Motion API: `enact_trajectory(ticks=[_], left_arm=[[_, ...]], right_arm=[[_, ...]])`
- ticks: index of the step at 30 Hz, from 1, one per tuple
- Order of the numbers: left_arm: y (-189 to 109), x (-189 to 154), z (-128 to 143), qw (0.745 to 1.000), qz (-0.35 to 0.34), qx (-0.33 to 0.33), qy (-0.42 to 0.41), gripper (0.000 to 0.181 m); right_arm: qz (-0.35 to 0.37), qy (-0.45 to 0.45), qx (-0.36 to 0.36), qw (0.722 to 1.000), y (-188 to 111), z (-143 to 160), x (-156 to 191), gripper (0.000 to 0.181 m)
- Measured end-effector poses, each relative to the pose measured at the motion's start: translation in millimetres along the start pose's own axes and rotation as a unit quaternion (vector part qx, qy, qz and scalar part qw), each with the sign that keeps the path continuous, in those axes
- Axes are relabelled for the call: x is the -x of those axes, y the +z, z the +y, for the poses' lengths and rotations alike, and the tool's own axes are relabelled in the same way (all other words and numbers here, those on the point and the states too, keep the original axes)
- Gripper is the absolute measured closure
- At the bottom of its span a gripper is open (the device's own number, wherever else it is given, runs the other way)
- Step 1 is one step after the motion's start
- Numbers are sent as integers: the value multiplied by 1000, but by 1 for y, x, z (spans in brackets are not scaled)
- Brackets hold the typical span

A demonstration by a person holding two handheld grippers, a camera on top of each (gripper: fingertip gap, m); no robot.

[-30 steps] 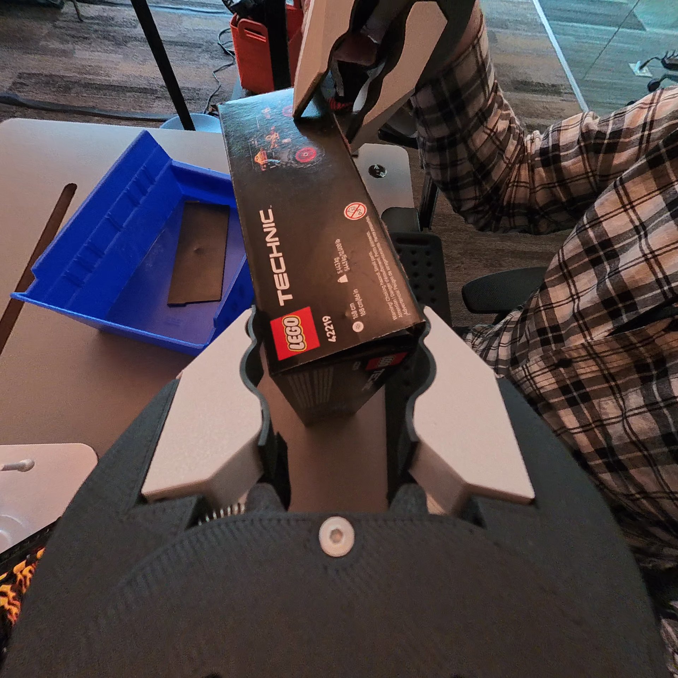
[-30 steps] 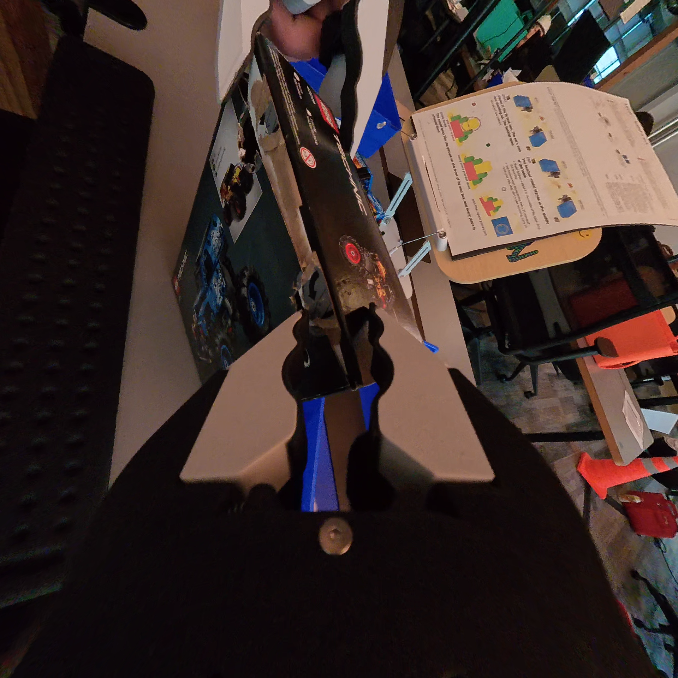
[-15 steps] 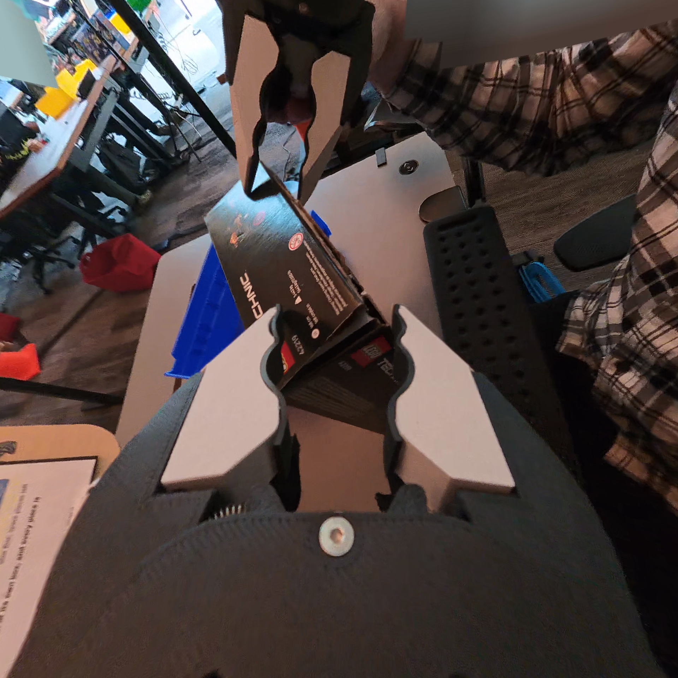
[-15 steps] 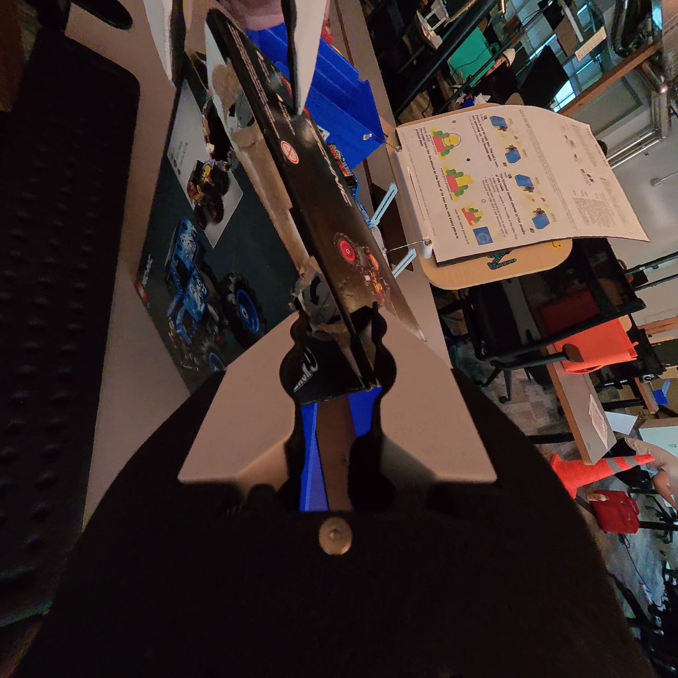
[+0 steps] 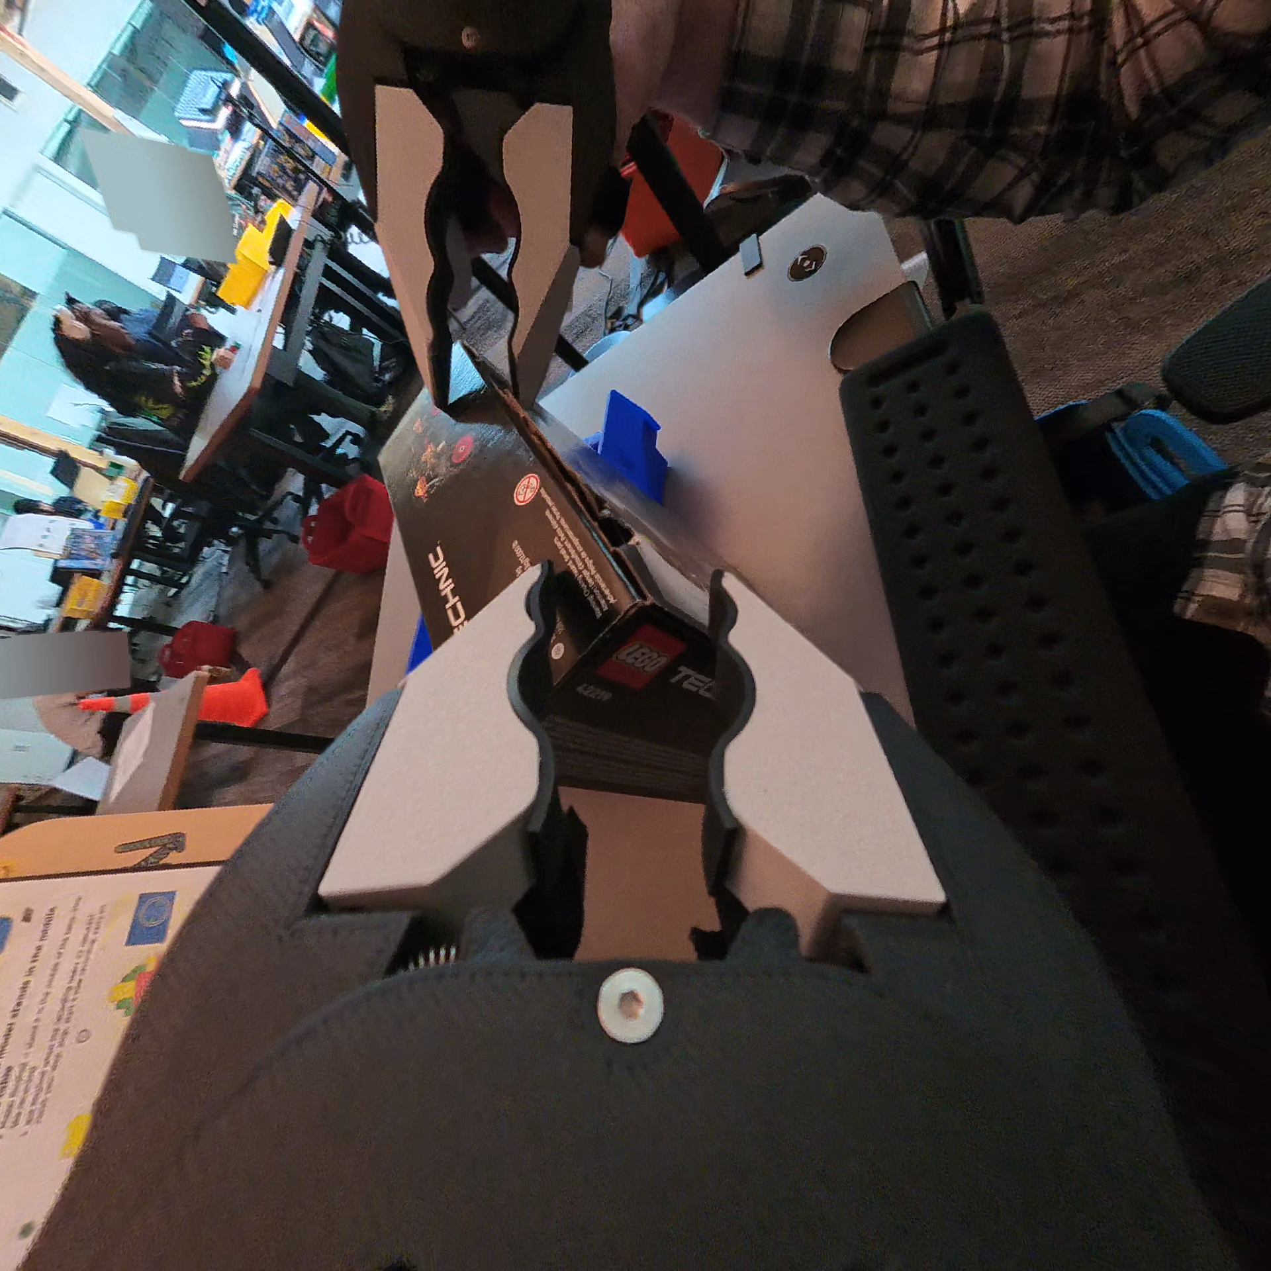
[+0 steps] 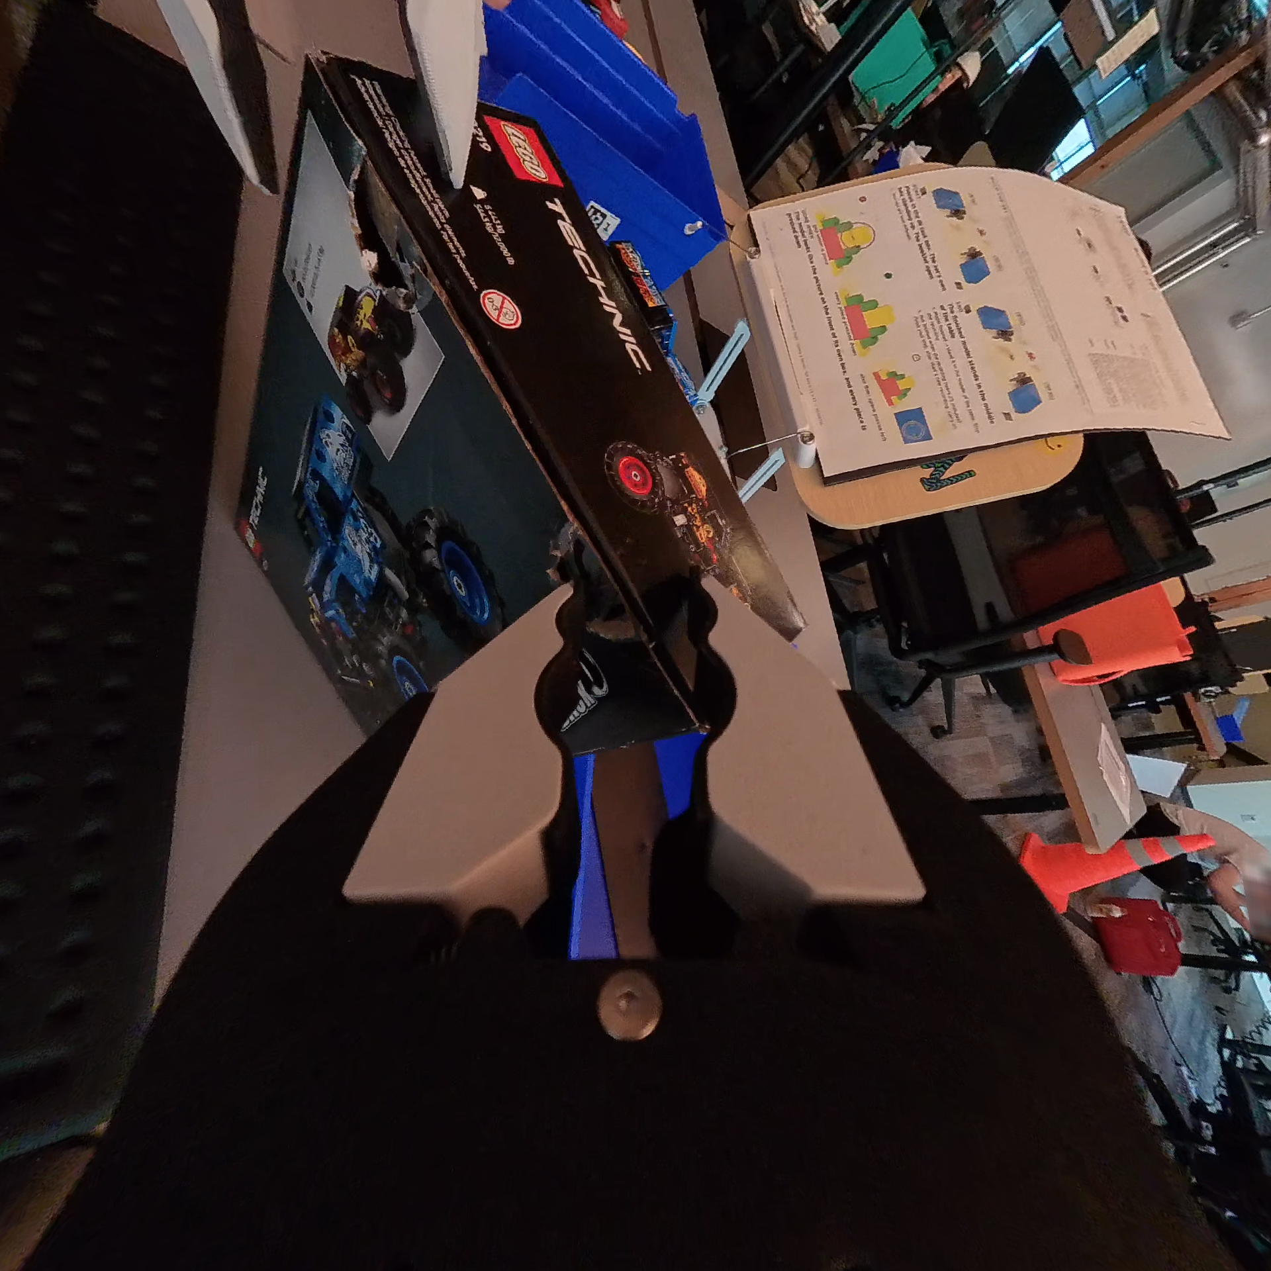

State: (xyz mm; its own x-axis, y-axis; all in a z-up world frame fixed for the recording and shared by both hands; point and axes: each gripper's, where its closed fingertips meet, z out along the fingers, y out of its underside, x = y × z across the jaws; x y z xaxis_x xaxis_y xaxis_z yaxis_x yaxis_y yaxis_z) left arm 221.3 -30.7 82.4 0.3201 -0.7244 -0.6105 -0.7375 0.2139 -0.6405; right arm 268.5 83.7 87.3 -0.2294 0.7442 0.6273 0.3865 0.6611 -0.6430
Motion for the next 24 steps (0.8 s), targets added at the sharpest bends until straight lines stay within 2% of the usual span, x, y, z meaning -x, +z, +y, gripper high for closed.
enact_trajectory(ticks=[7, 11, 12, 15, 17, 20, 22, 24], left_arm=[[-3, -4, -6, 1000, 2, -7, -7, 130], [-1, -2, 0, 1000, -12, 9, -26, 121], [-1, 2, 2, 999, -24, 18, -22, 125], [-8, 9, 7, 999, -37, 29, -13, 139], [-13, 13, 13, 999, -36, 31, -13, 145], [-16, 6, 7, 1000, -10, 4, -15, 147], [-12, 2, 4, 1000, -11, 4, -1, 140], [-11, -1, 0, 1000, -11, 1, 5, 139]], right_arm=[[-10, 15, -6, 1000, -9, -3, 2, 148], [19, 60, -33, 997, -28, 3, -14, 140], [35, 78, -36, 996, -34, 9, -21, 138], [62, 143, -26, 987, -47, 37, -35, 129], [66, 177, 6, 982, -46, 64, -32, 126], [46, 195, 106, 974, -31, 119, -12, 126], [21, 197, 167, 966, -15, 154, 3, 128], [-3, 207, 198, 958, 3, 182, 13, 136]])
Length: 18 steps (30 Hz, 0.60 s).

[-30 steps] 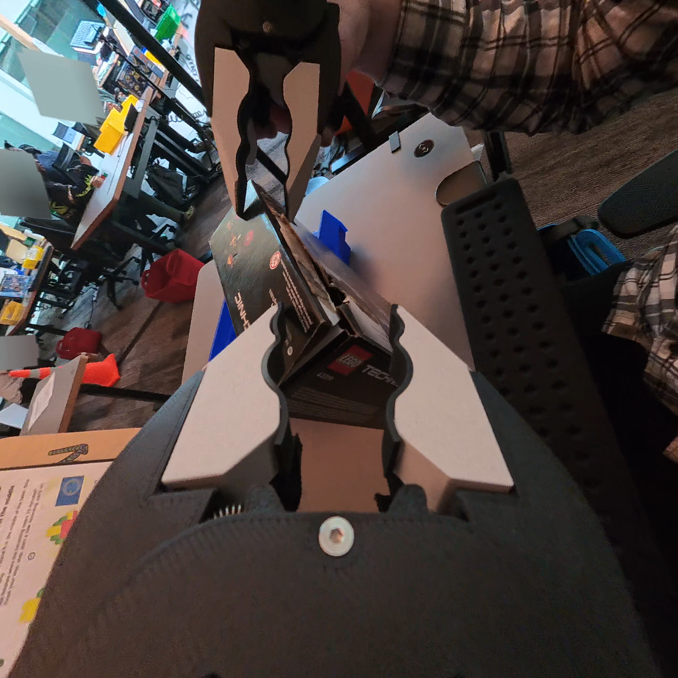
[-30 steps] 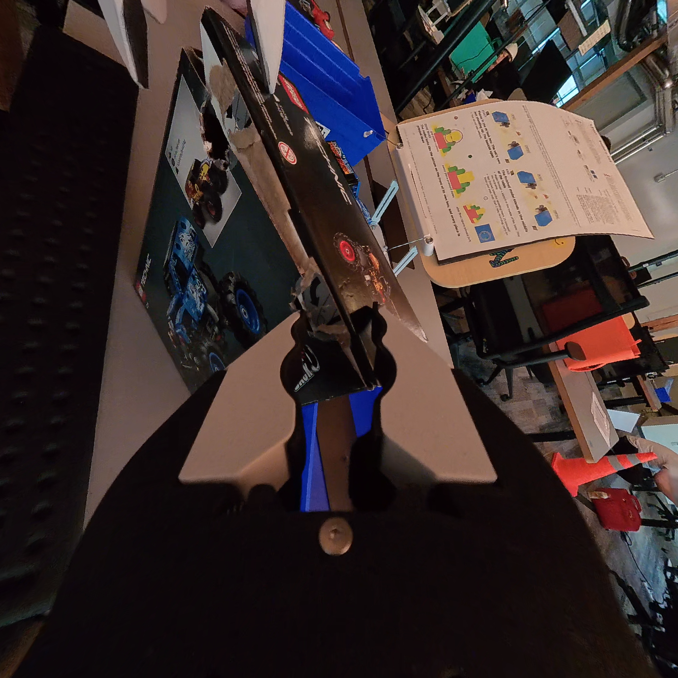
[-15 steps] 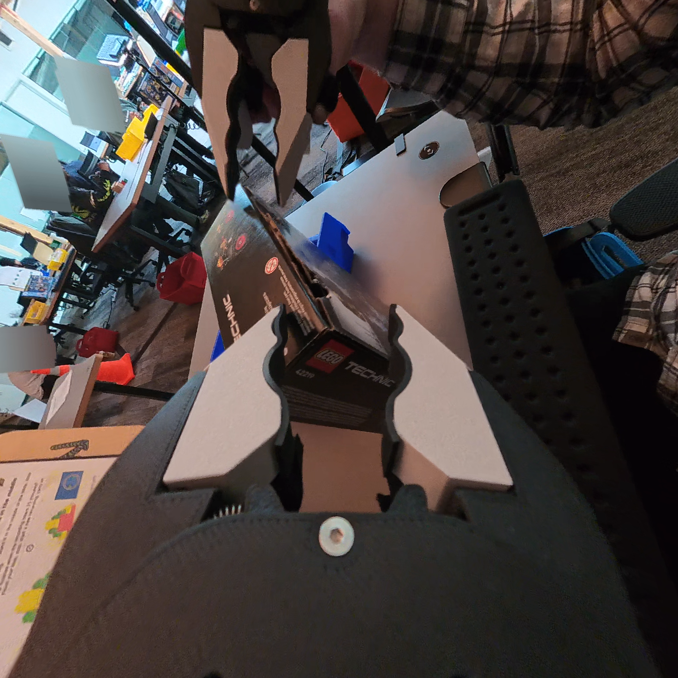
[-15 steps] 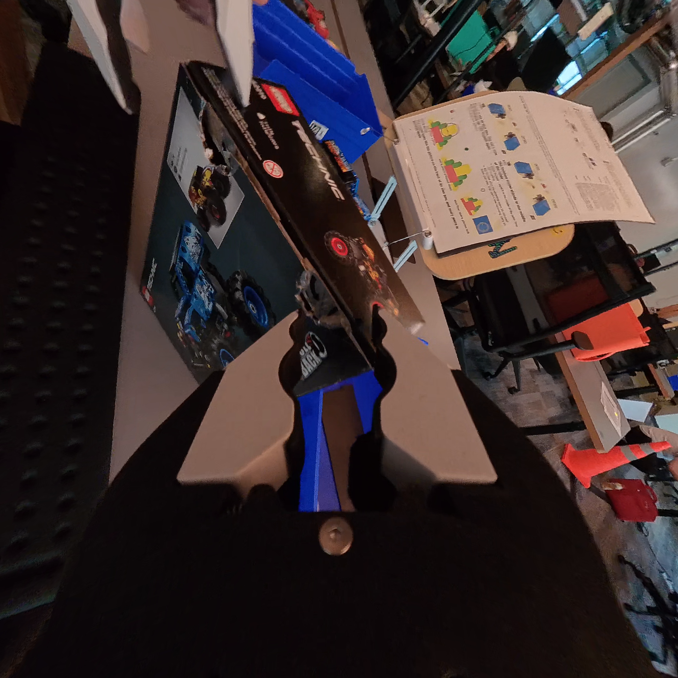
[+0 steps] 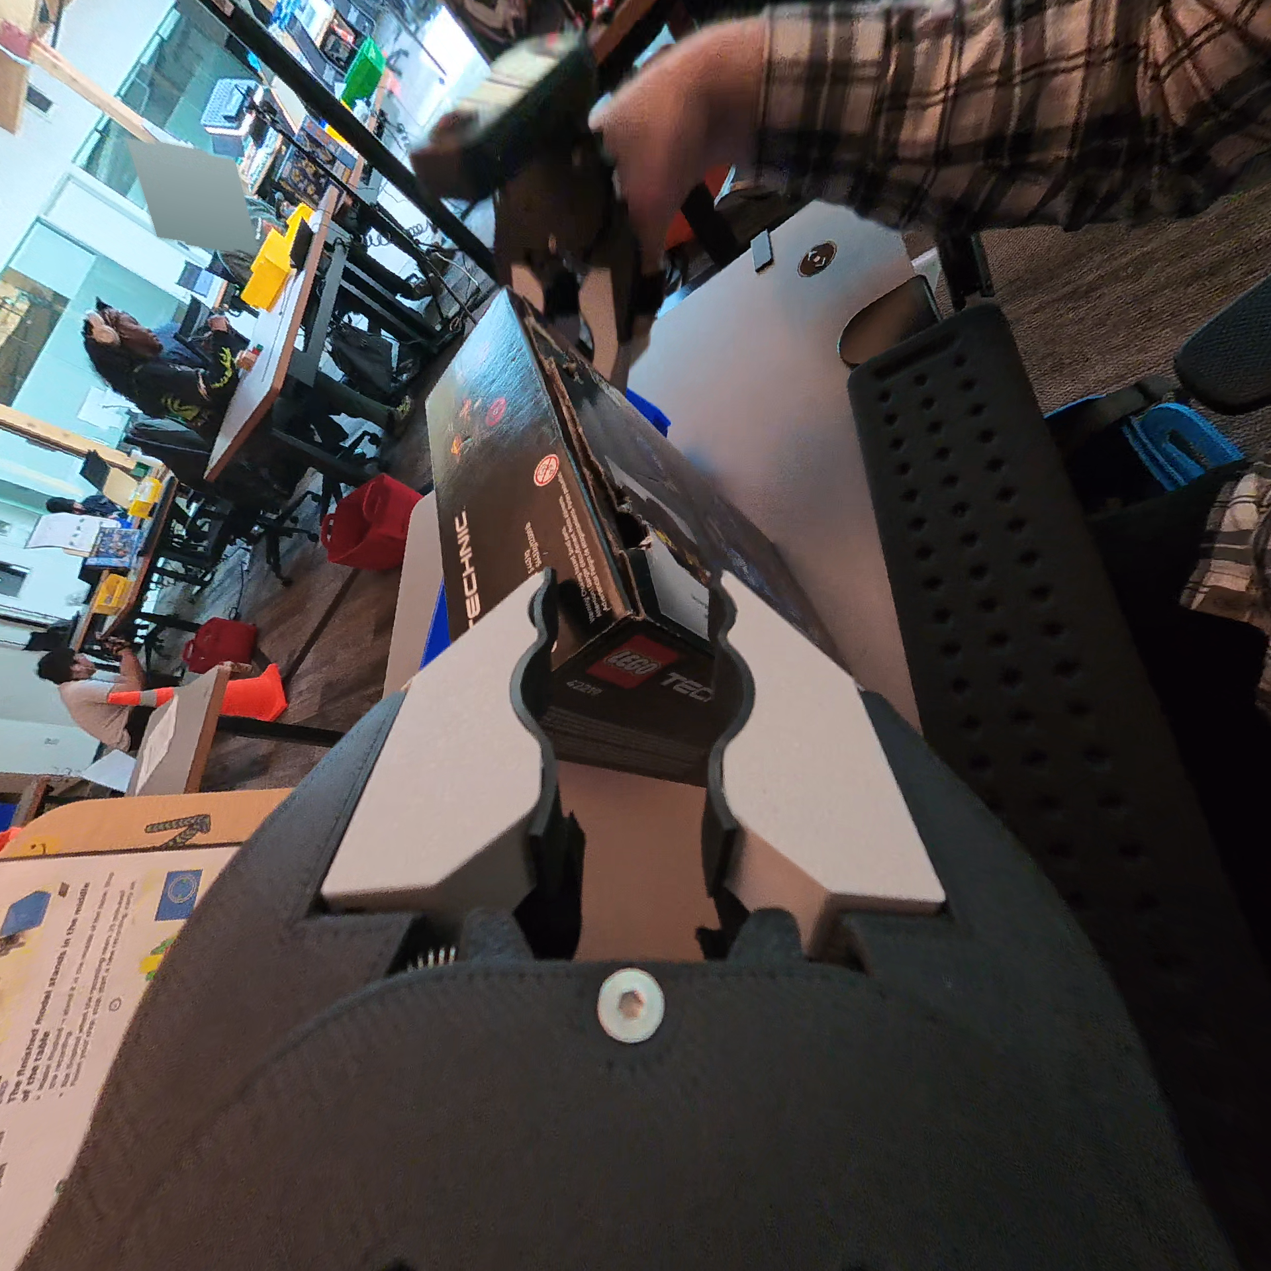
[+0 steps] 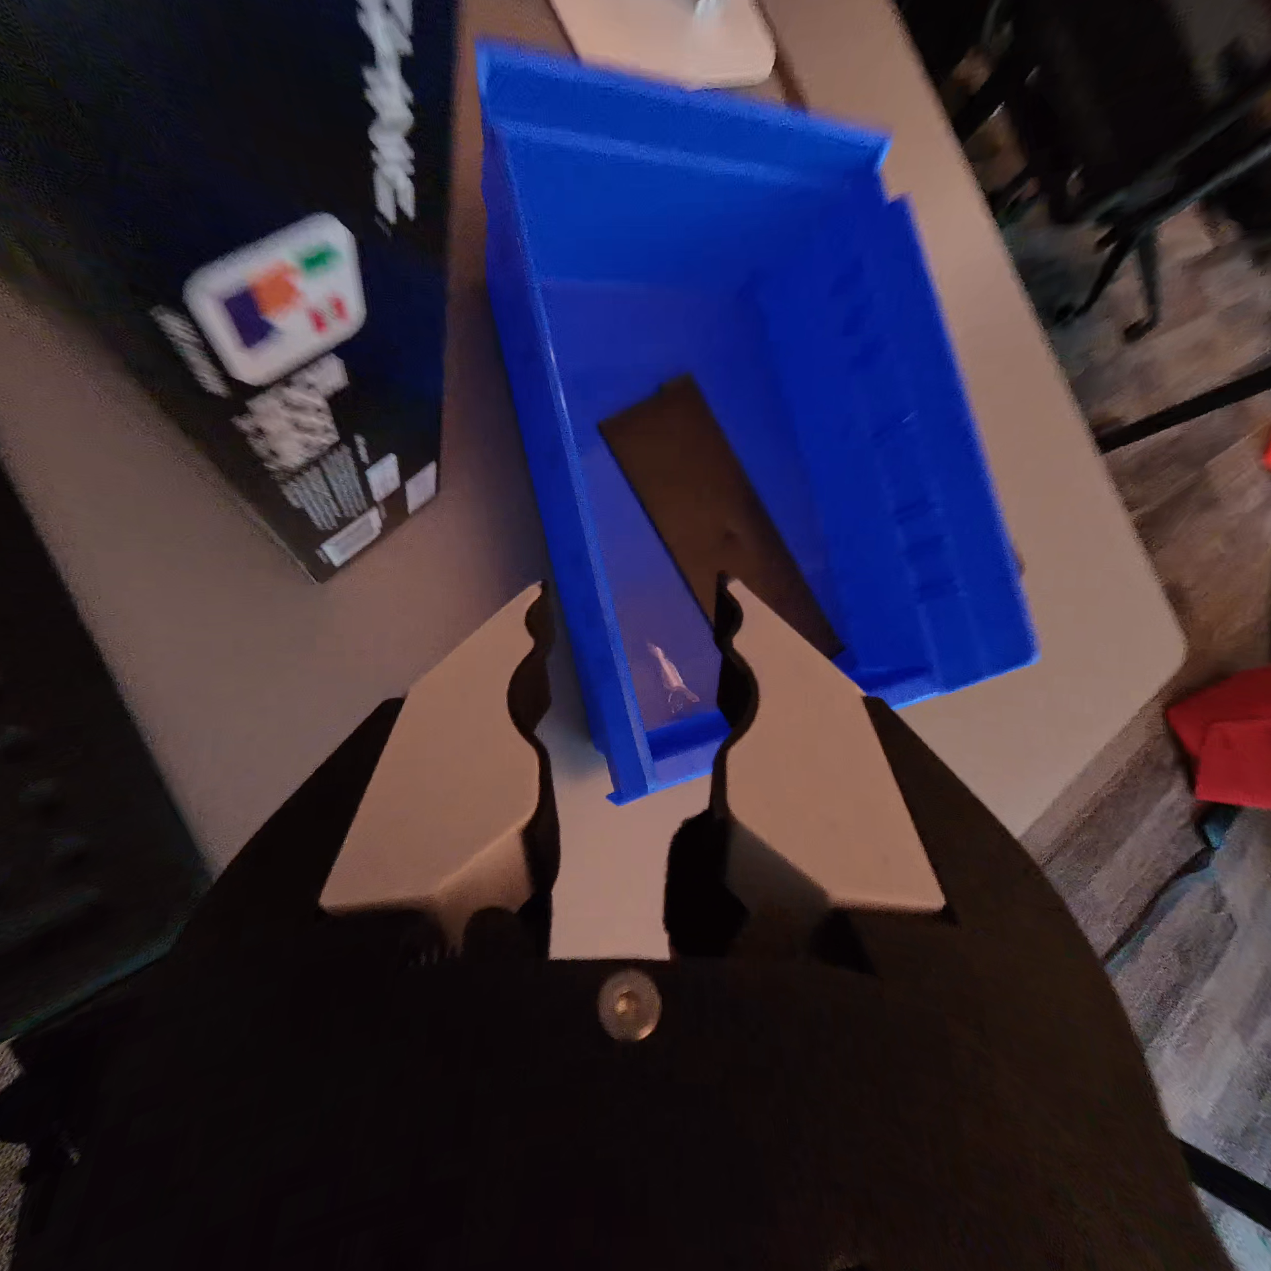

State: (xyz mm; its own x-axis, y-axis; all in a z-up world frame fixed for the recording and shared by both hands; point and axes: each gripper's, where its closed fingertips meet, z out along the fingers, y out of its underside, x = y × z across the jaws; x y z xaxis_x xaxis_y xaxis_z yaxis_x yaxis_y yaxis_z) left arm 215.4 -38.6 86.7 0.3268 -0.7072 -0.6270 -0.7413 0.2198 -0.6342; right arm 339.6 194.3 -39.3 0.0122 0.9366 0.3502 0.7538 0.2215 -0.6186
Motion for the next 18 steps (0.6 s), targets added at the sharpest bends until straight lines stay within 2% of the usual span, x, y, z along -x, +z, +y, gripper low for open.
enact_trajectory(ticks=[3, 7, 14, 18], left_arm=[[-1, -1, 0, 1000, -2, -1, 0, 136], [1, -5, 3, 1000, -9, -18, -13, 122], [5, -10, 3, 998, -46, -52, -1, 110], [5, -8, 4, 995, -57, -86, -5, 110]], right_arm=[[-44, 9, 33, 998, 30, 20, 5, 153], [-91, 4, 51, 995, 48, 27, 17, 178], [-82, 70, 35, 994, 61, 20, 4, 180], [-55, 131, 47, 989, 74, 14, -13, 180]])
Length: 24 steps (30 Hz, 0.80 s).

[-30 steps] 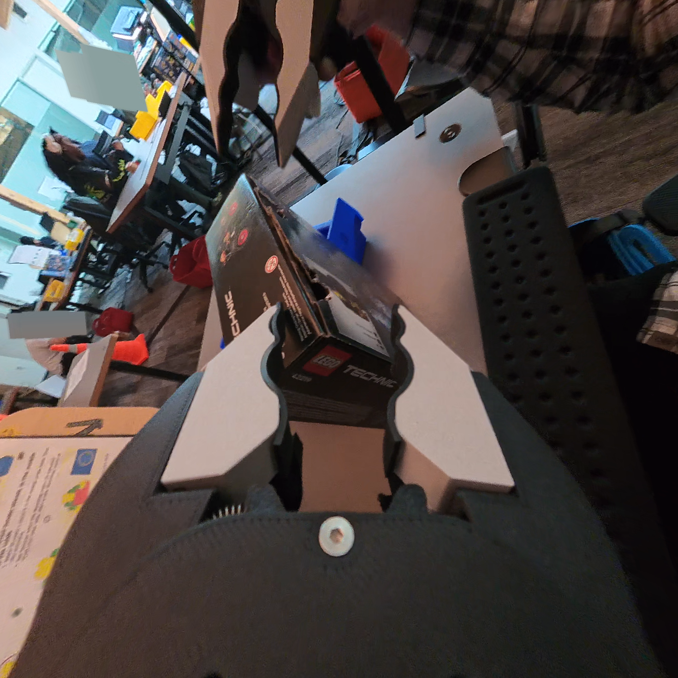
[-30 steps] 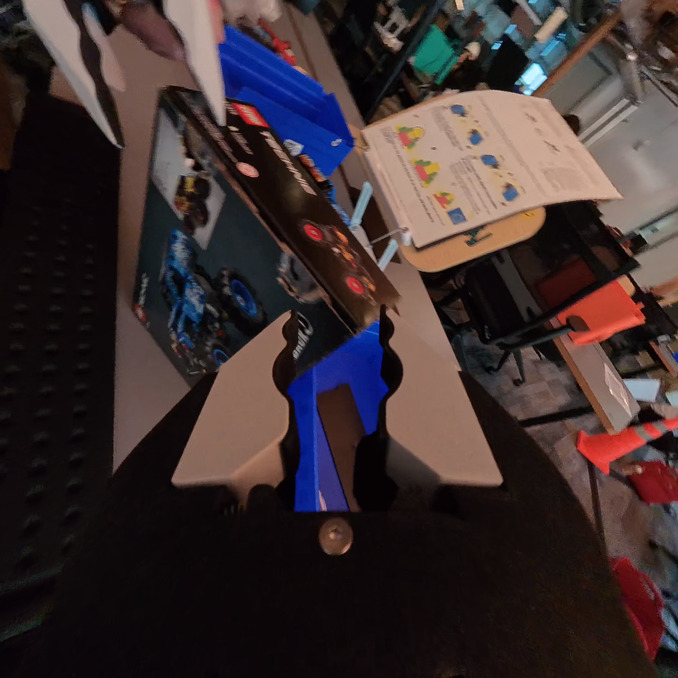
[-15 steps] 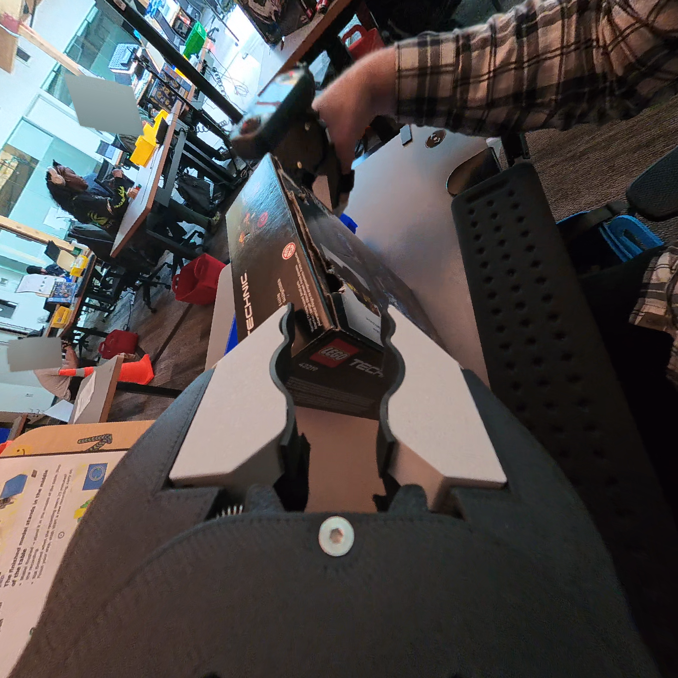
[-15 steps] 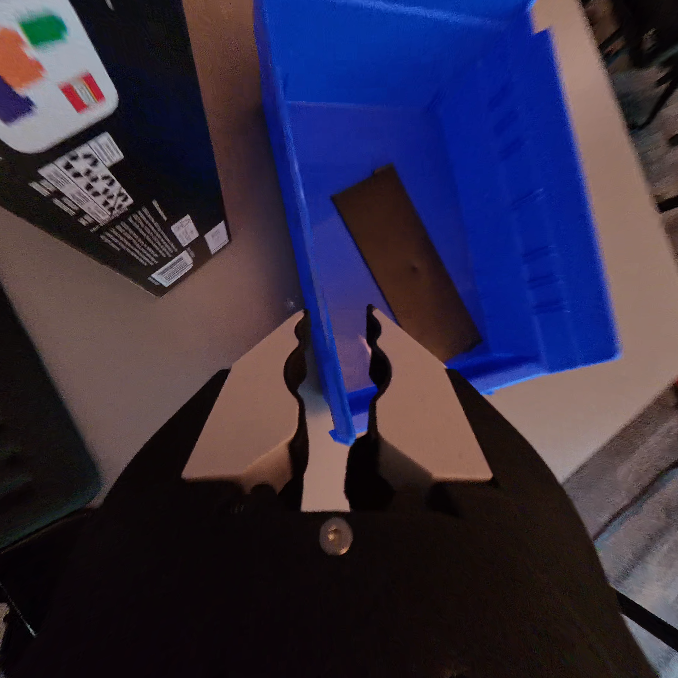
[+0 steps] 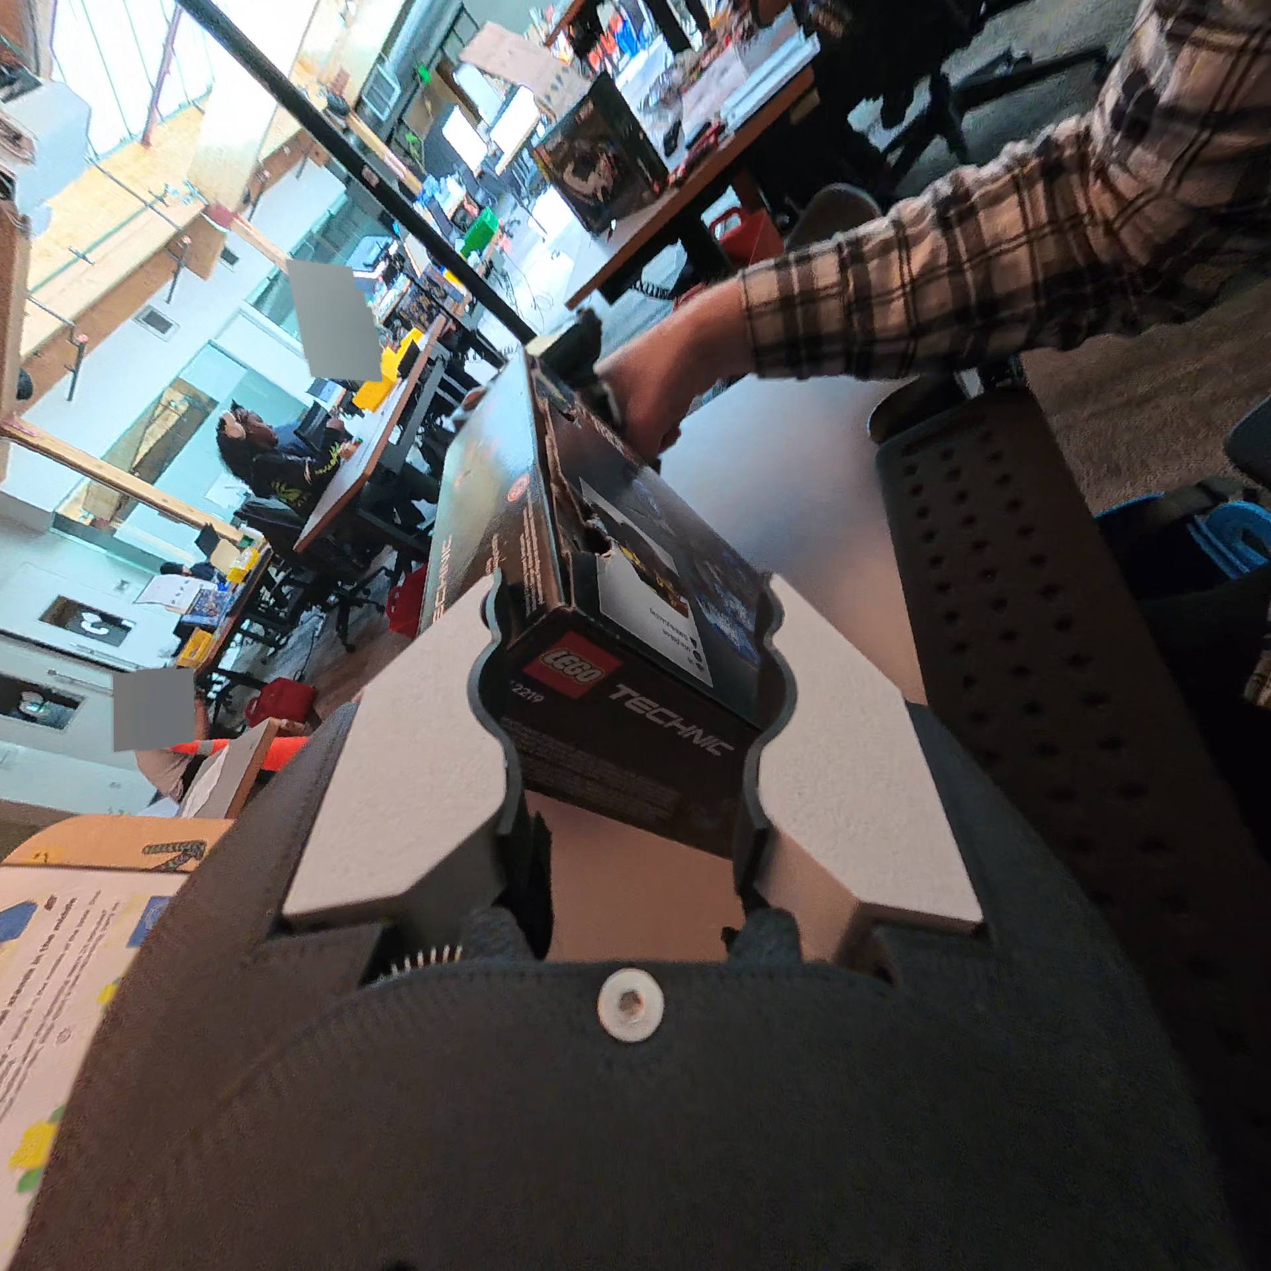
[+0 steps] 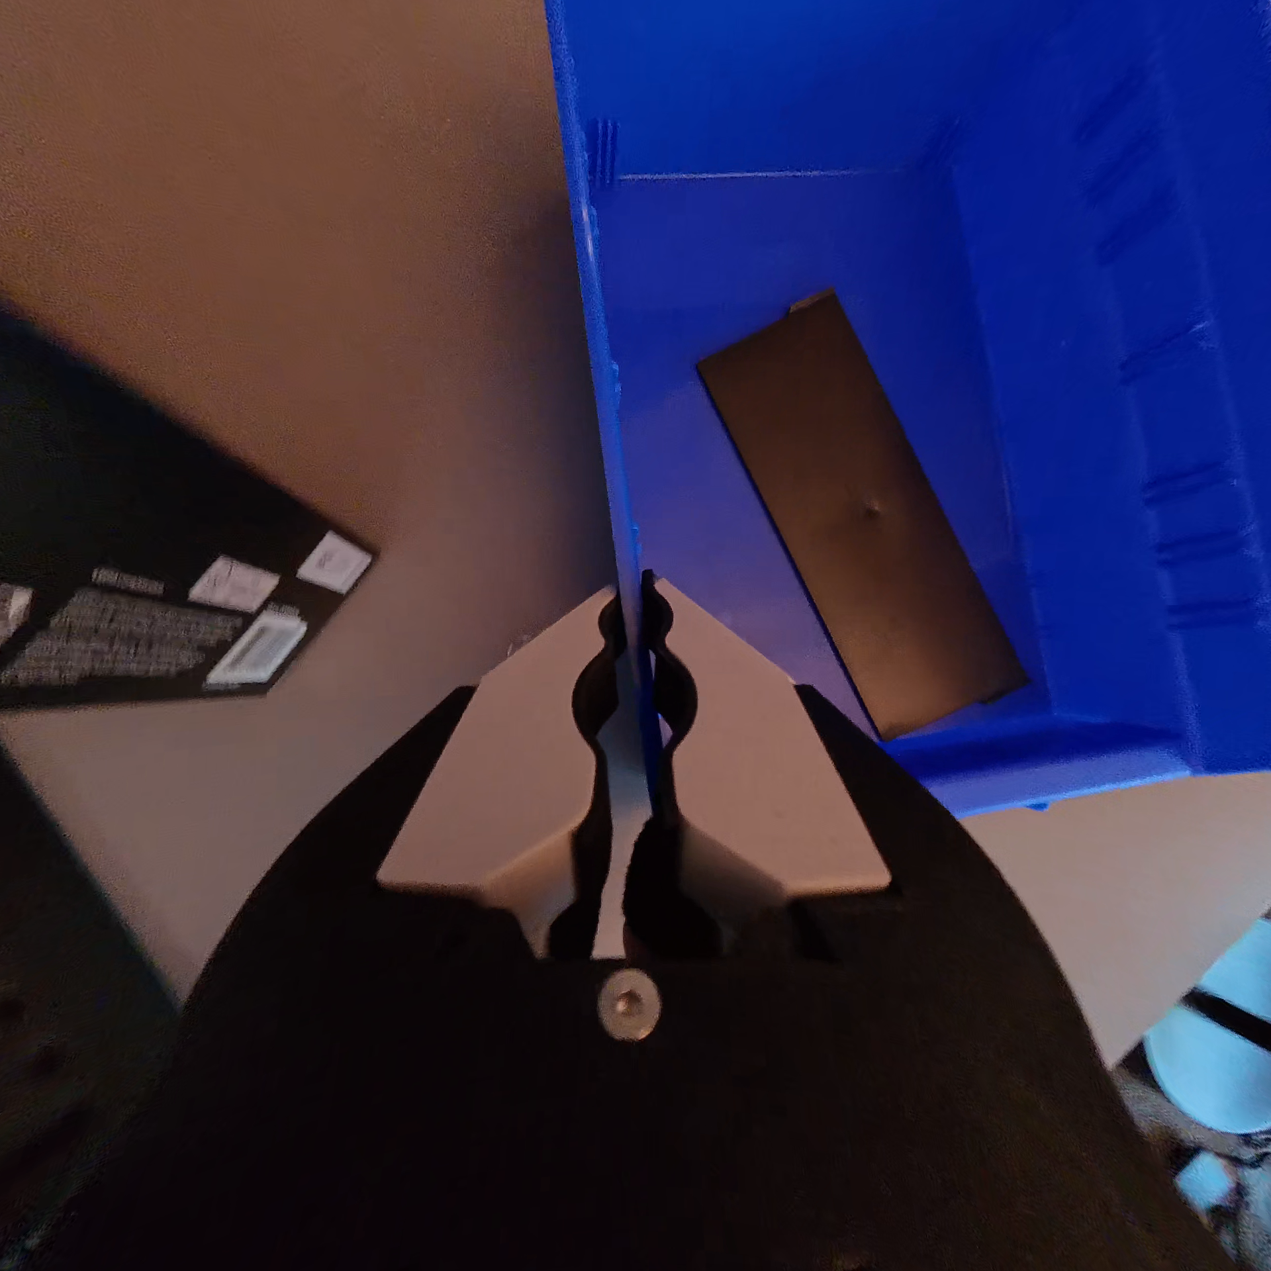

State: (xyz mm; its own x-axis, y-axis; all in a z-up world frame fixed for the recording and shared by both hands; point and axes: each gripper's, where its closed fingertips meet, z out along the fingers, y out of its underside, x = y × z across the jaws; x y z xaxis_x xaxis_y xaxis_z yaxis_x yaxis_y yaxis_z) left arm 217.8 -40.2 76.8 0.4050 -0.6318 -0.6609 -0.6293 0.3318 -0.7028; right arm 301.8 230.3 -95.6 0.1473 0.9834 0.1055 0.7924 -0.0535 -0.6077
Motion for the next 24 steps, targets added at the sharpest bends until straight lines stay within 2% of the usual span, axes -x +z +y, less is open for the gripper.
enact_trajectory(ticks=[7, 15, 18, 22, 24], left_arm=[[1, -5, -4, 999, -8, -35, 13, 110], [-3, 3, -2, 997, -32, -64, -3, 112], [-16, 25, -10, 992, -46, -98, -70, 103], [-10, 50, 8, 987, -55, -37, -149, 82], [-1, 50, 15, 980, -33, -14, -194, 68]], right_arm=[[58, 105, -9, 993, 15, -14, -34, 181], [118, 167, -34, 978, 34, -31, -87, 181], [129, 188, -47, 973, 44, -40, -107, 180], [149, 215, -61, 963, 56, -53, -130, 180], [157, 230, -66, 958, 62, -59, -138, 180]])
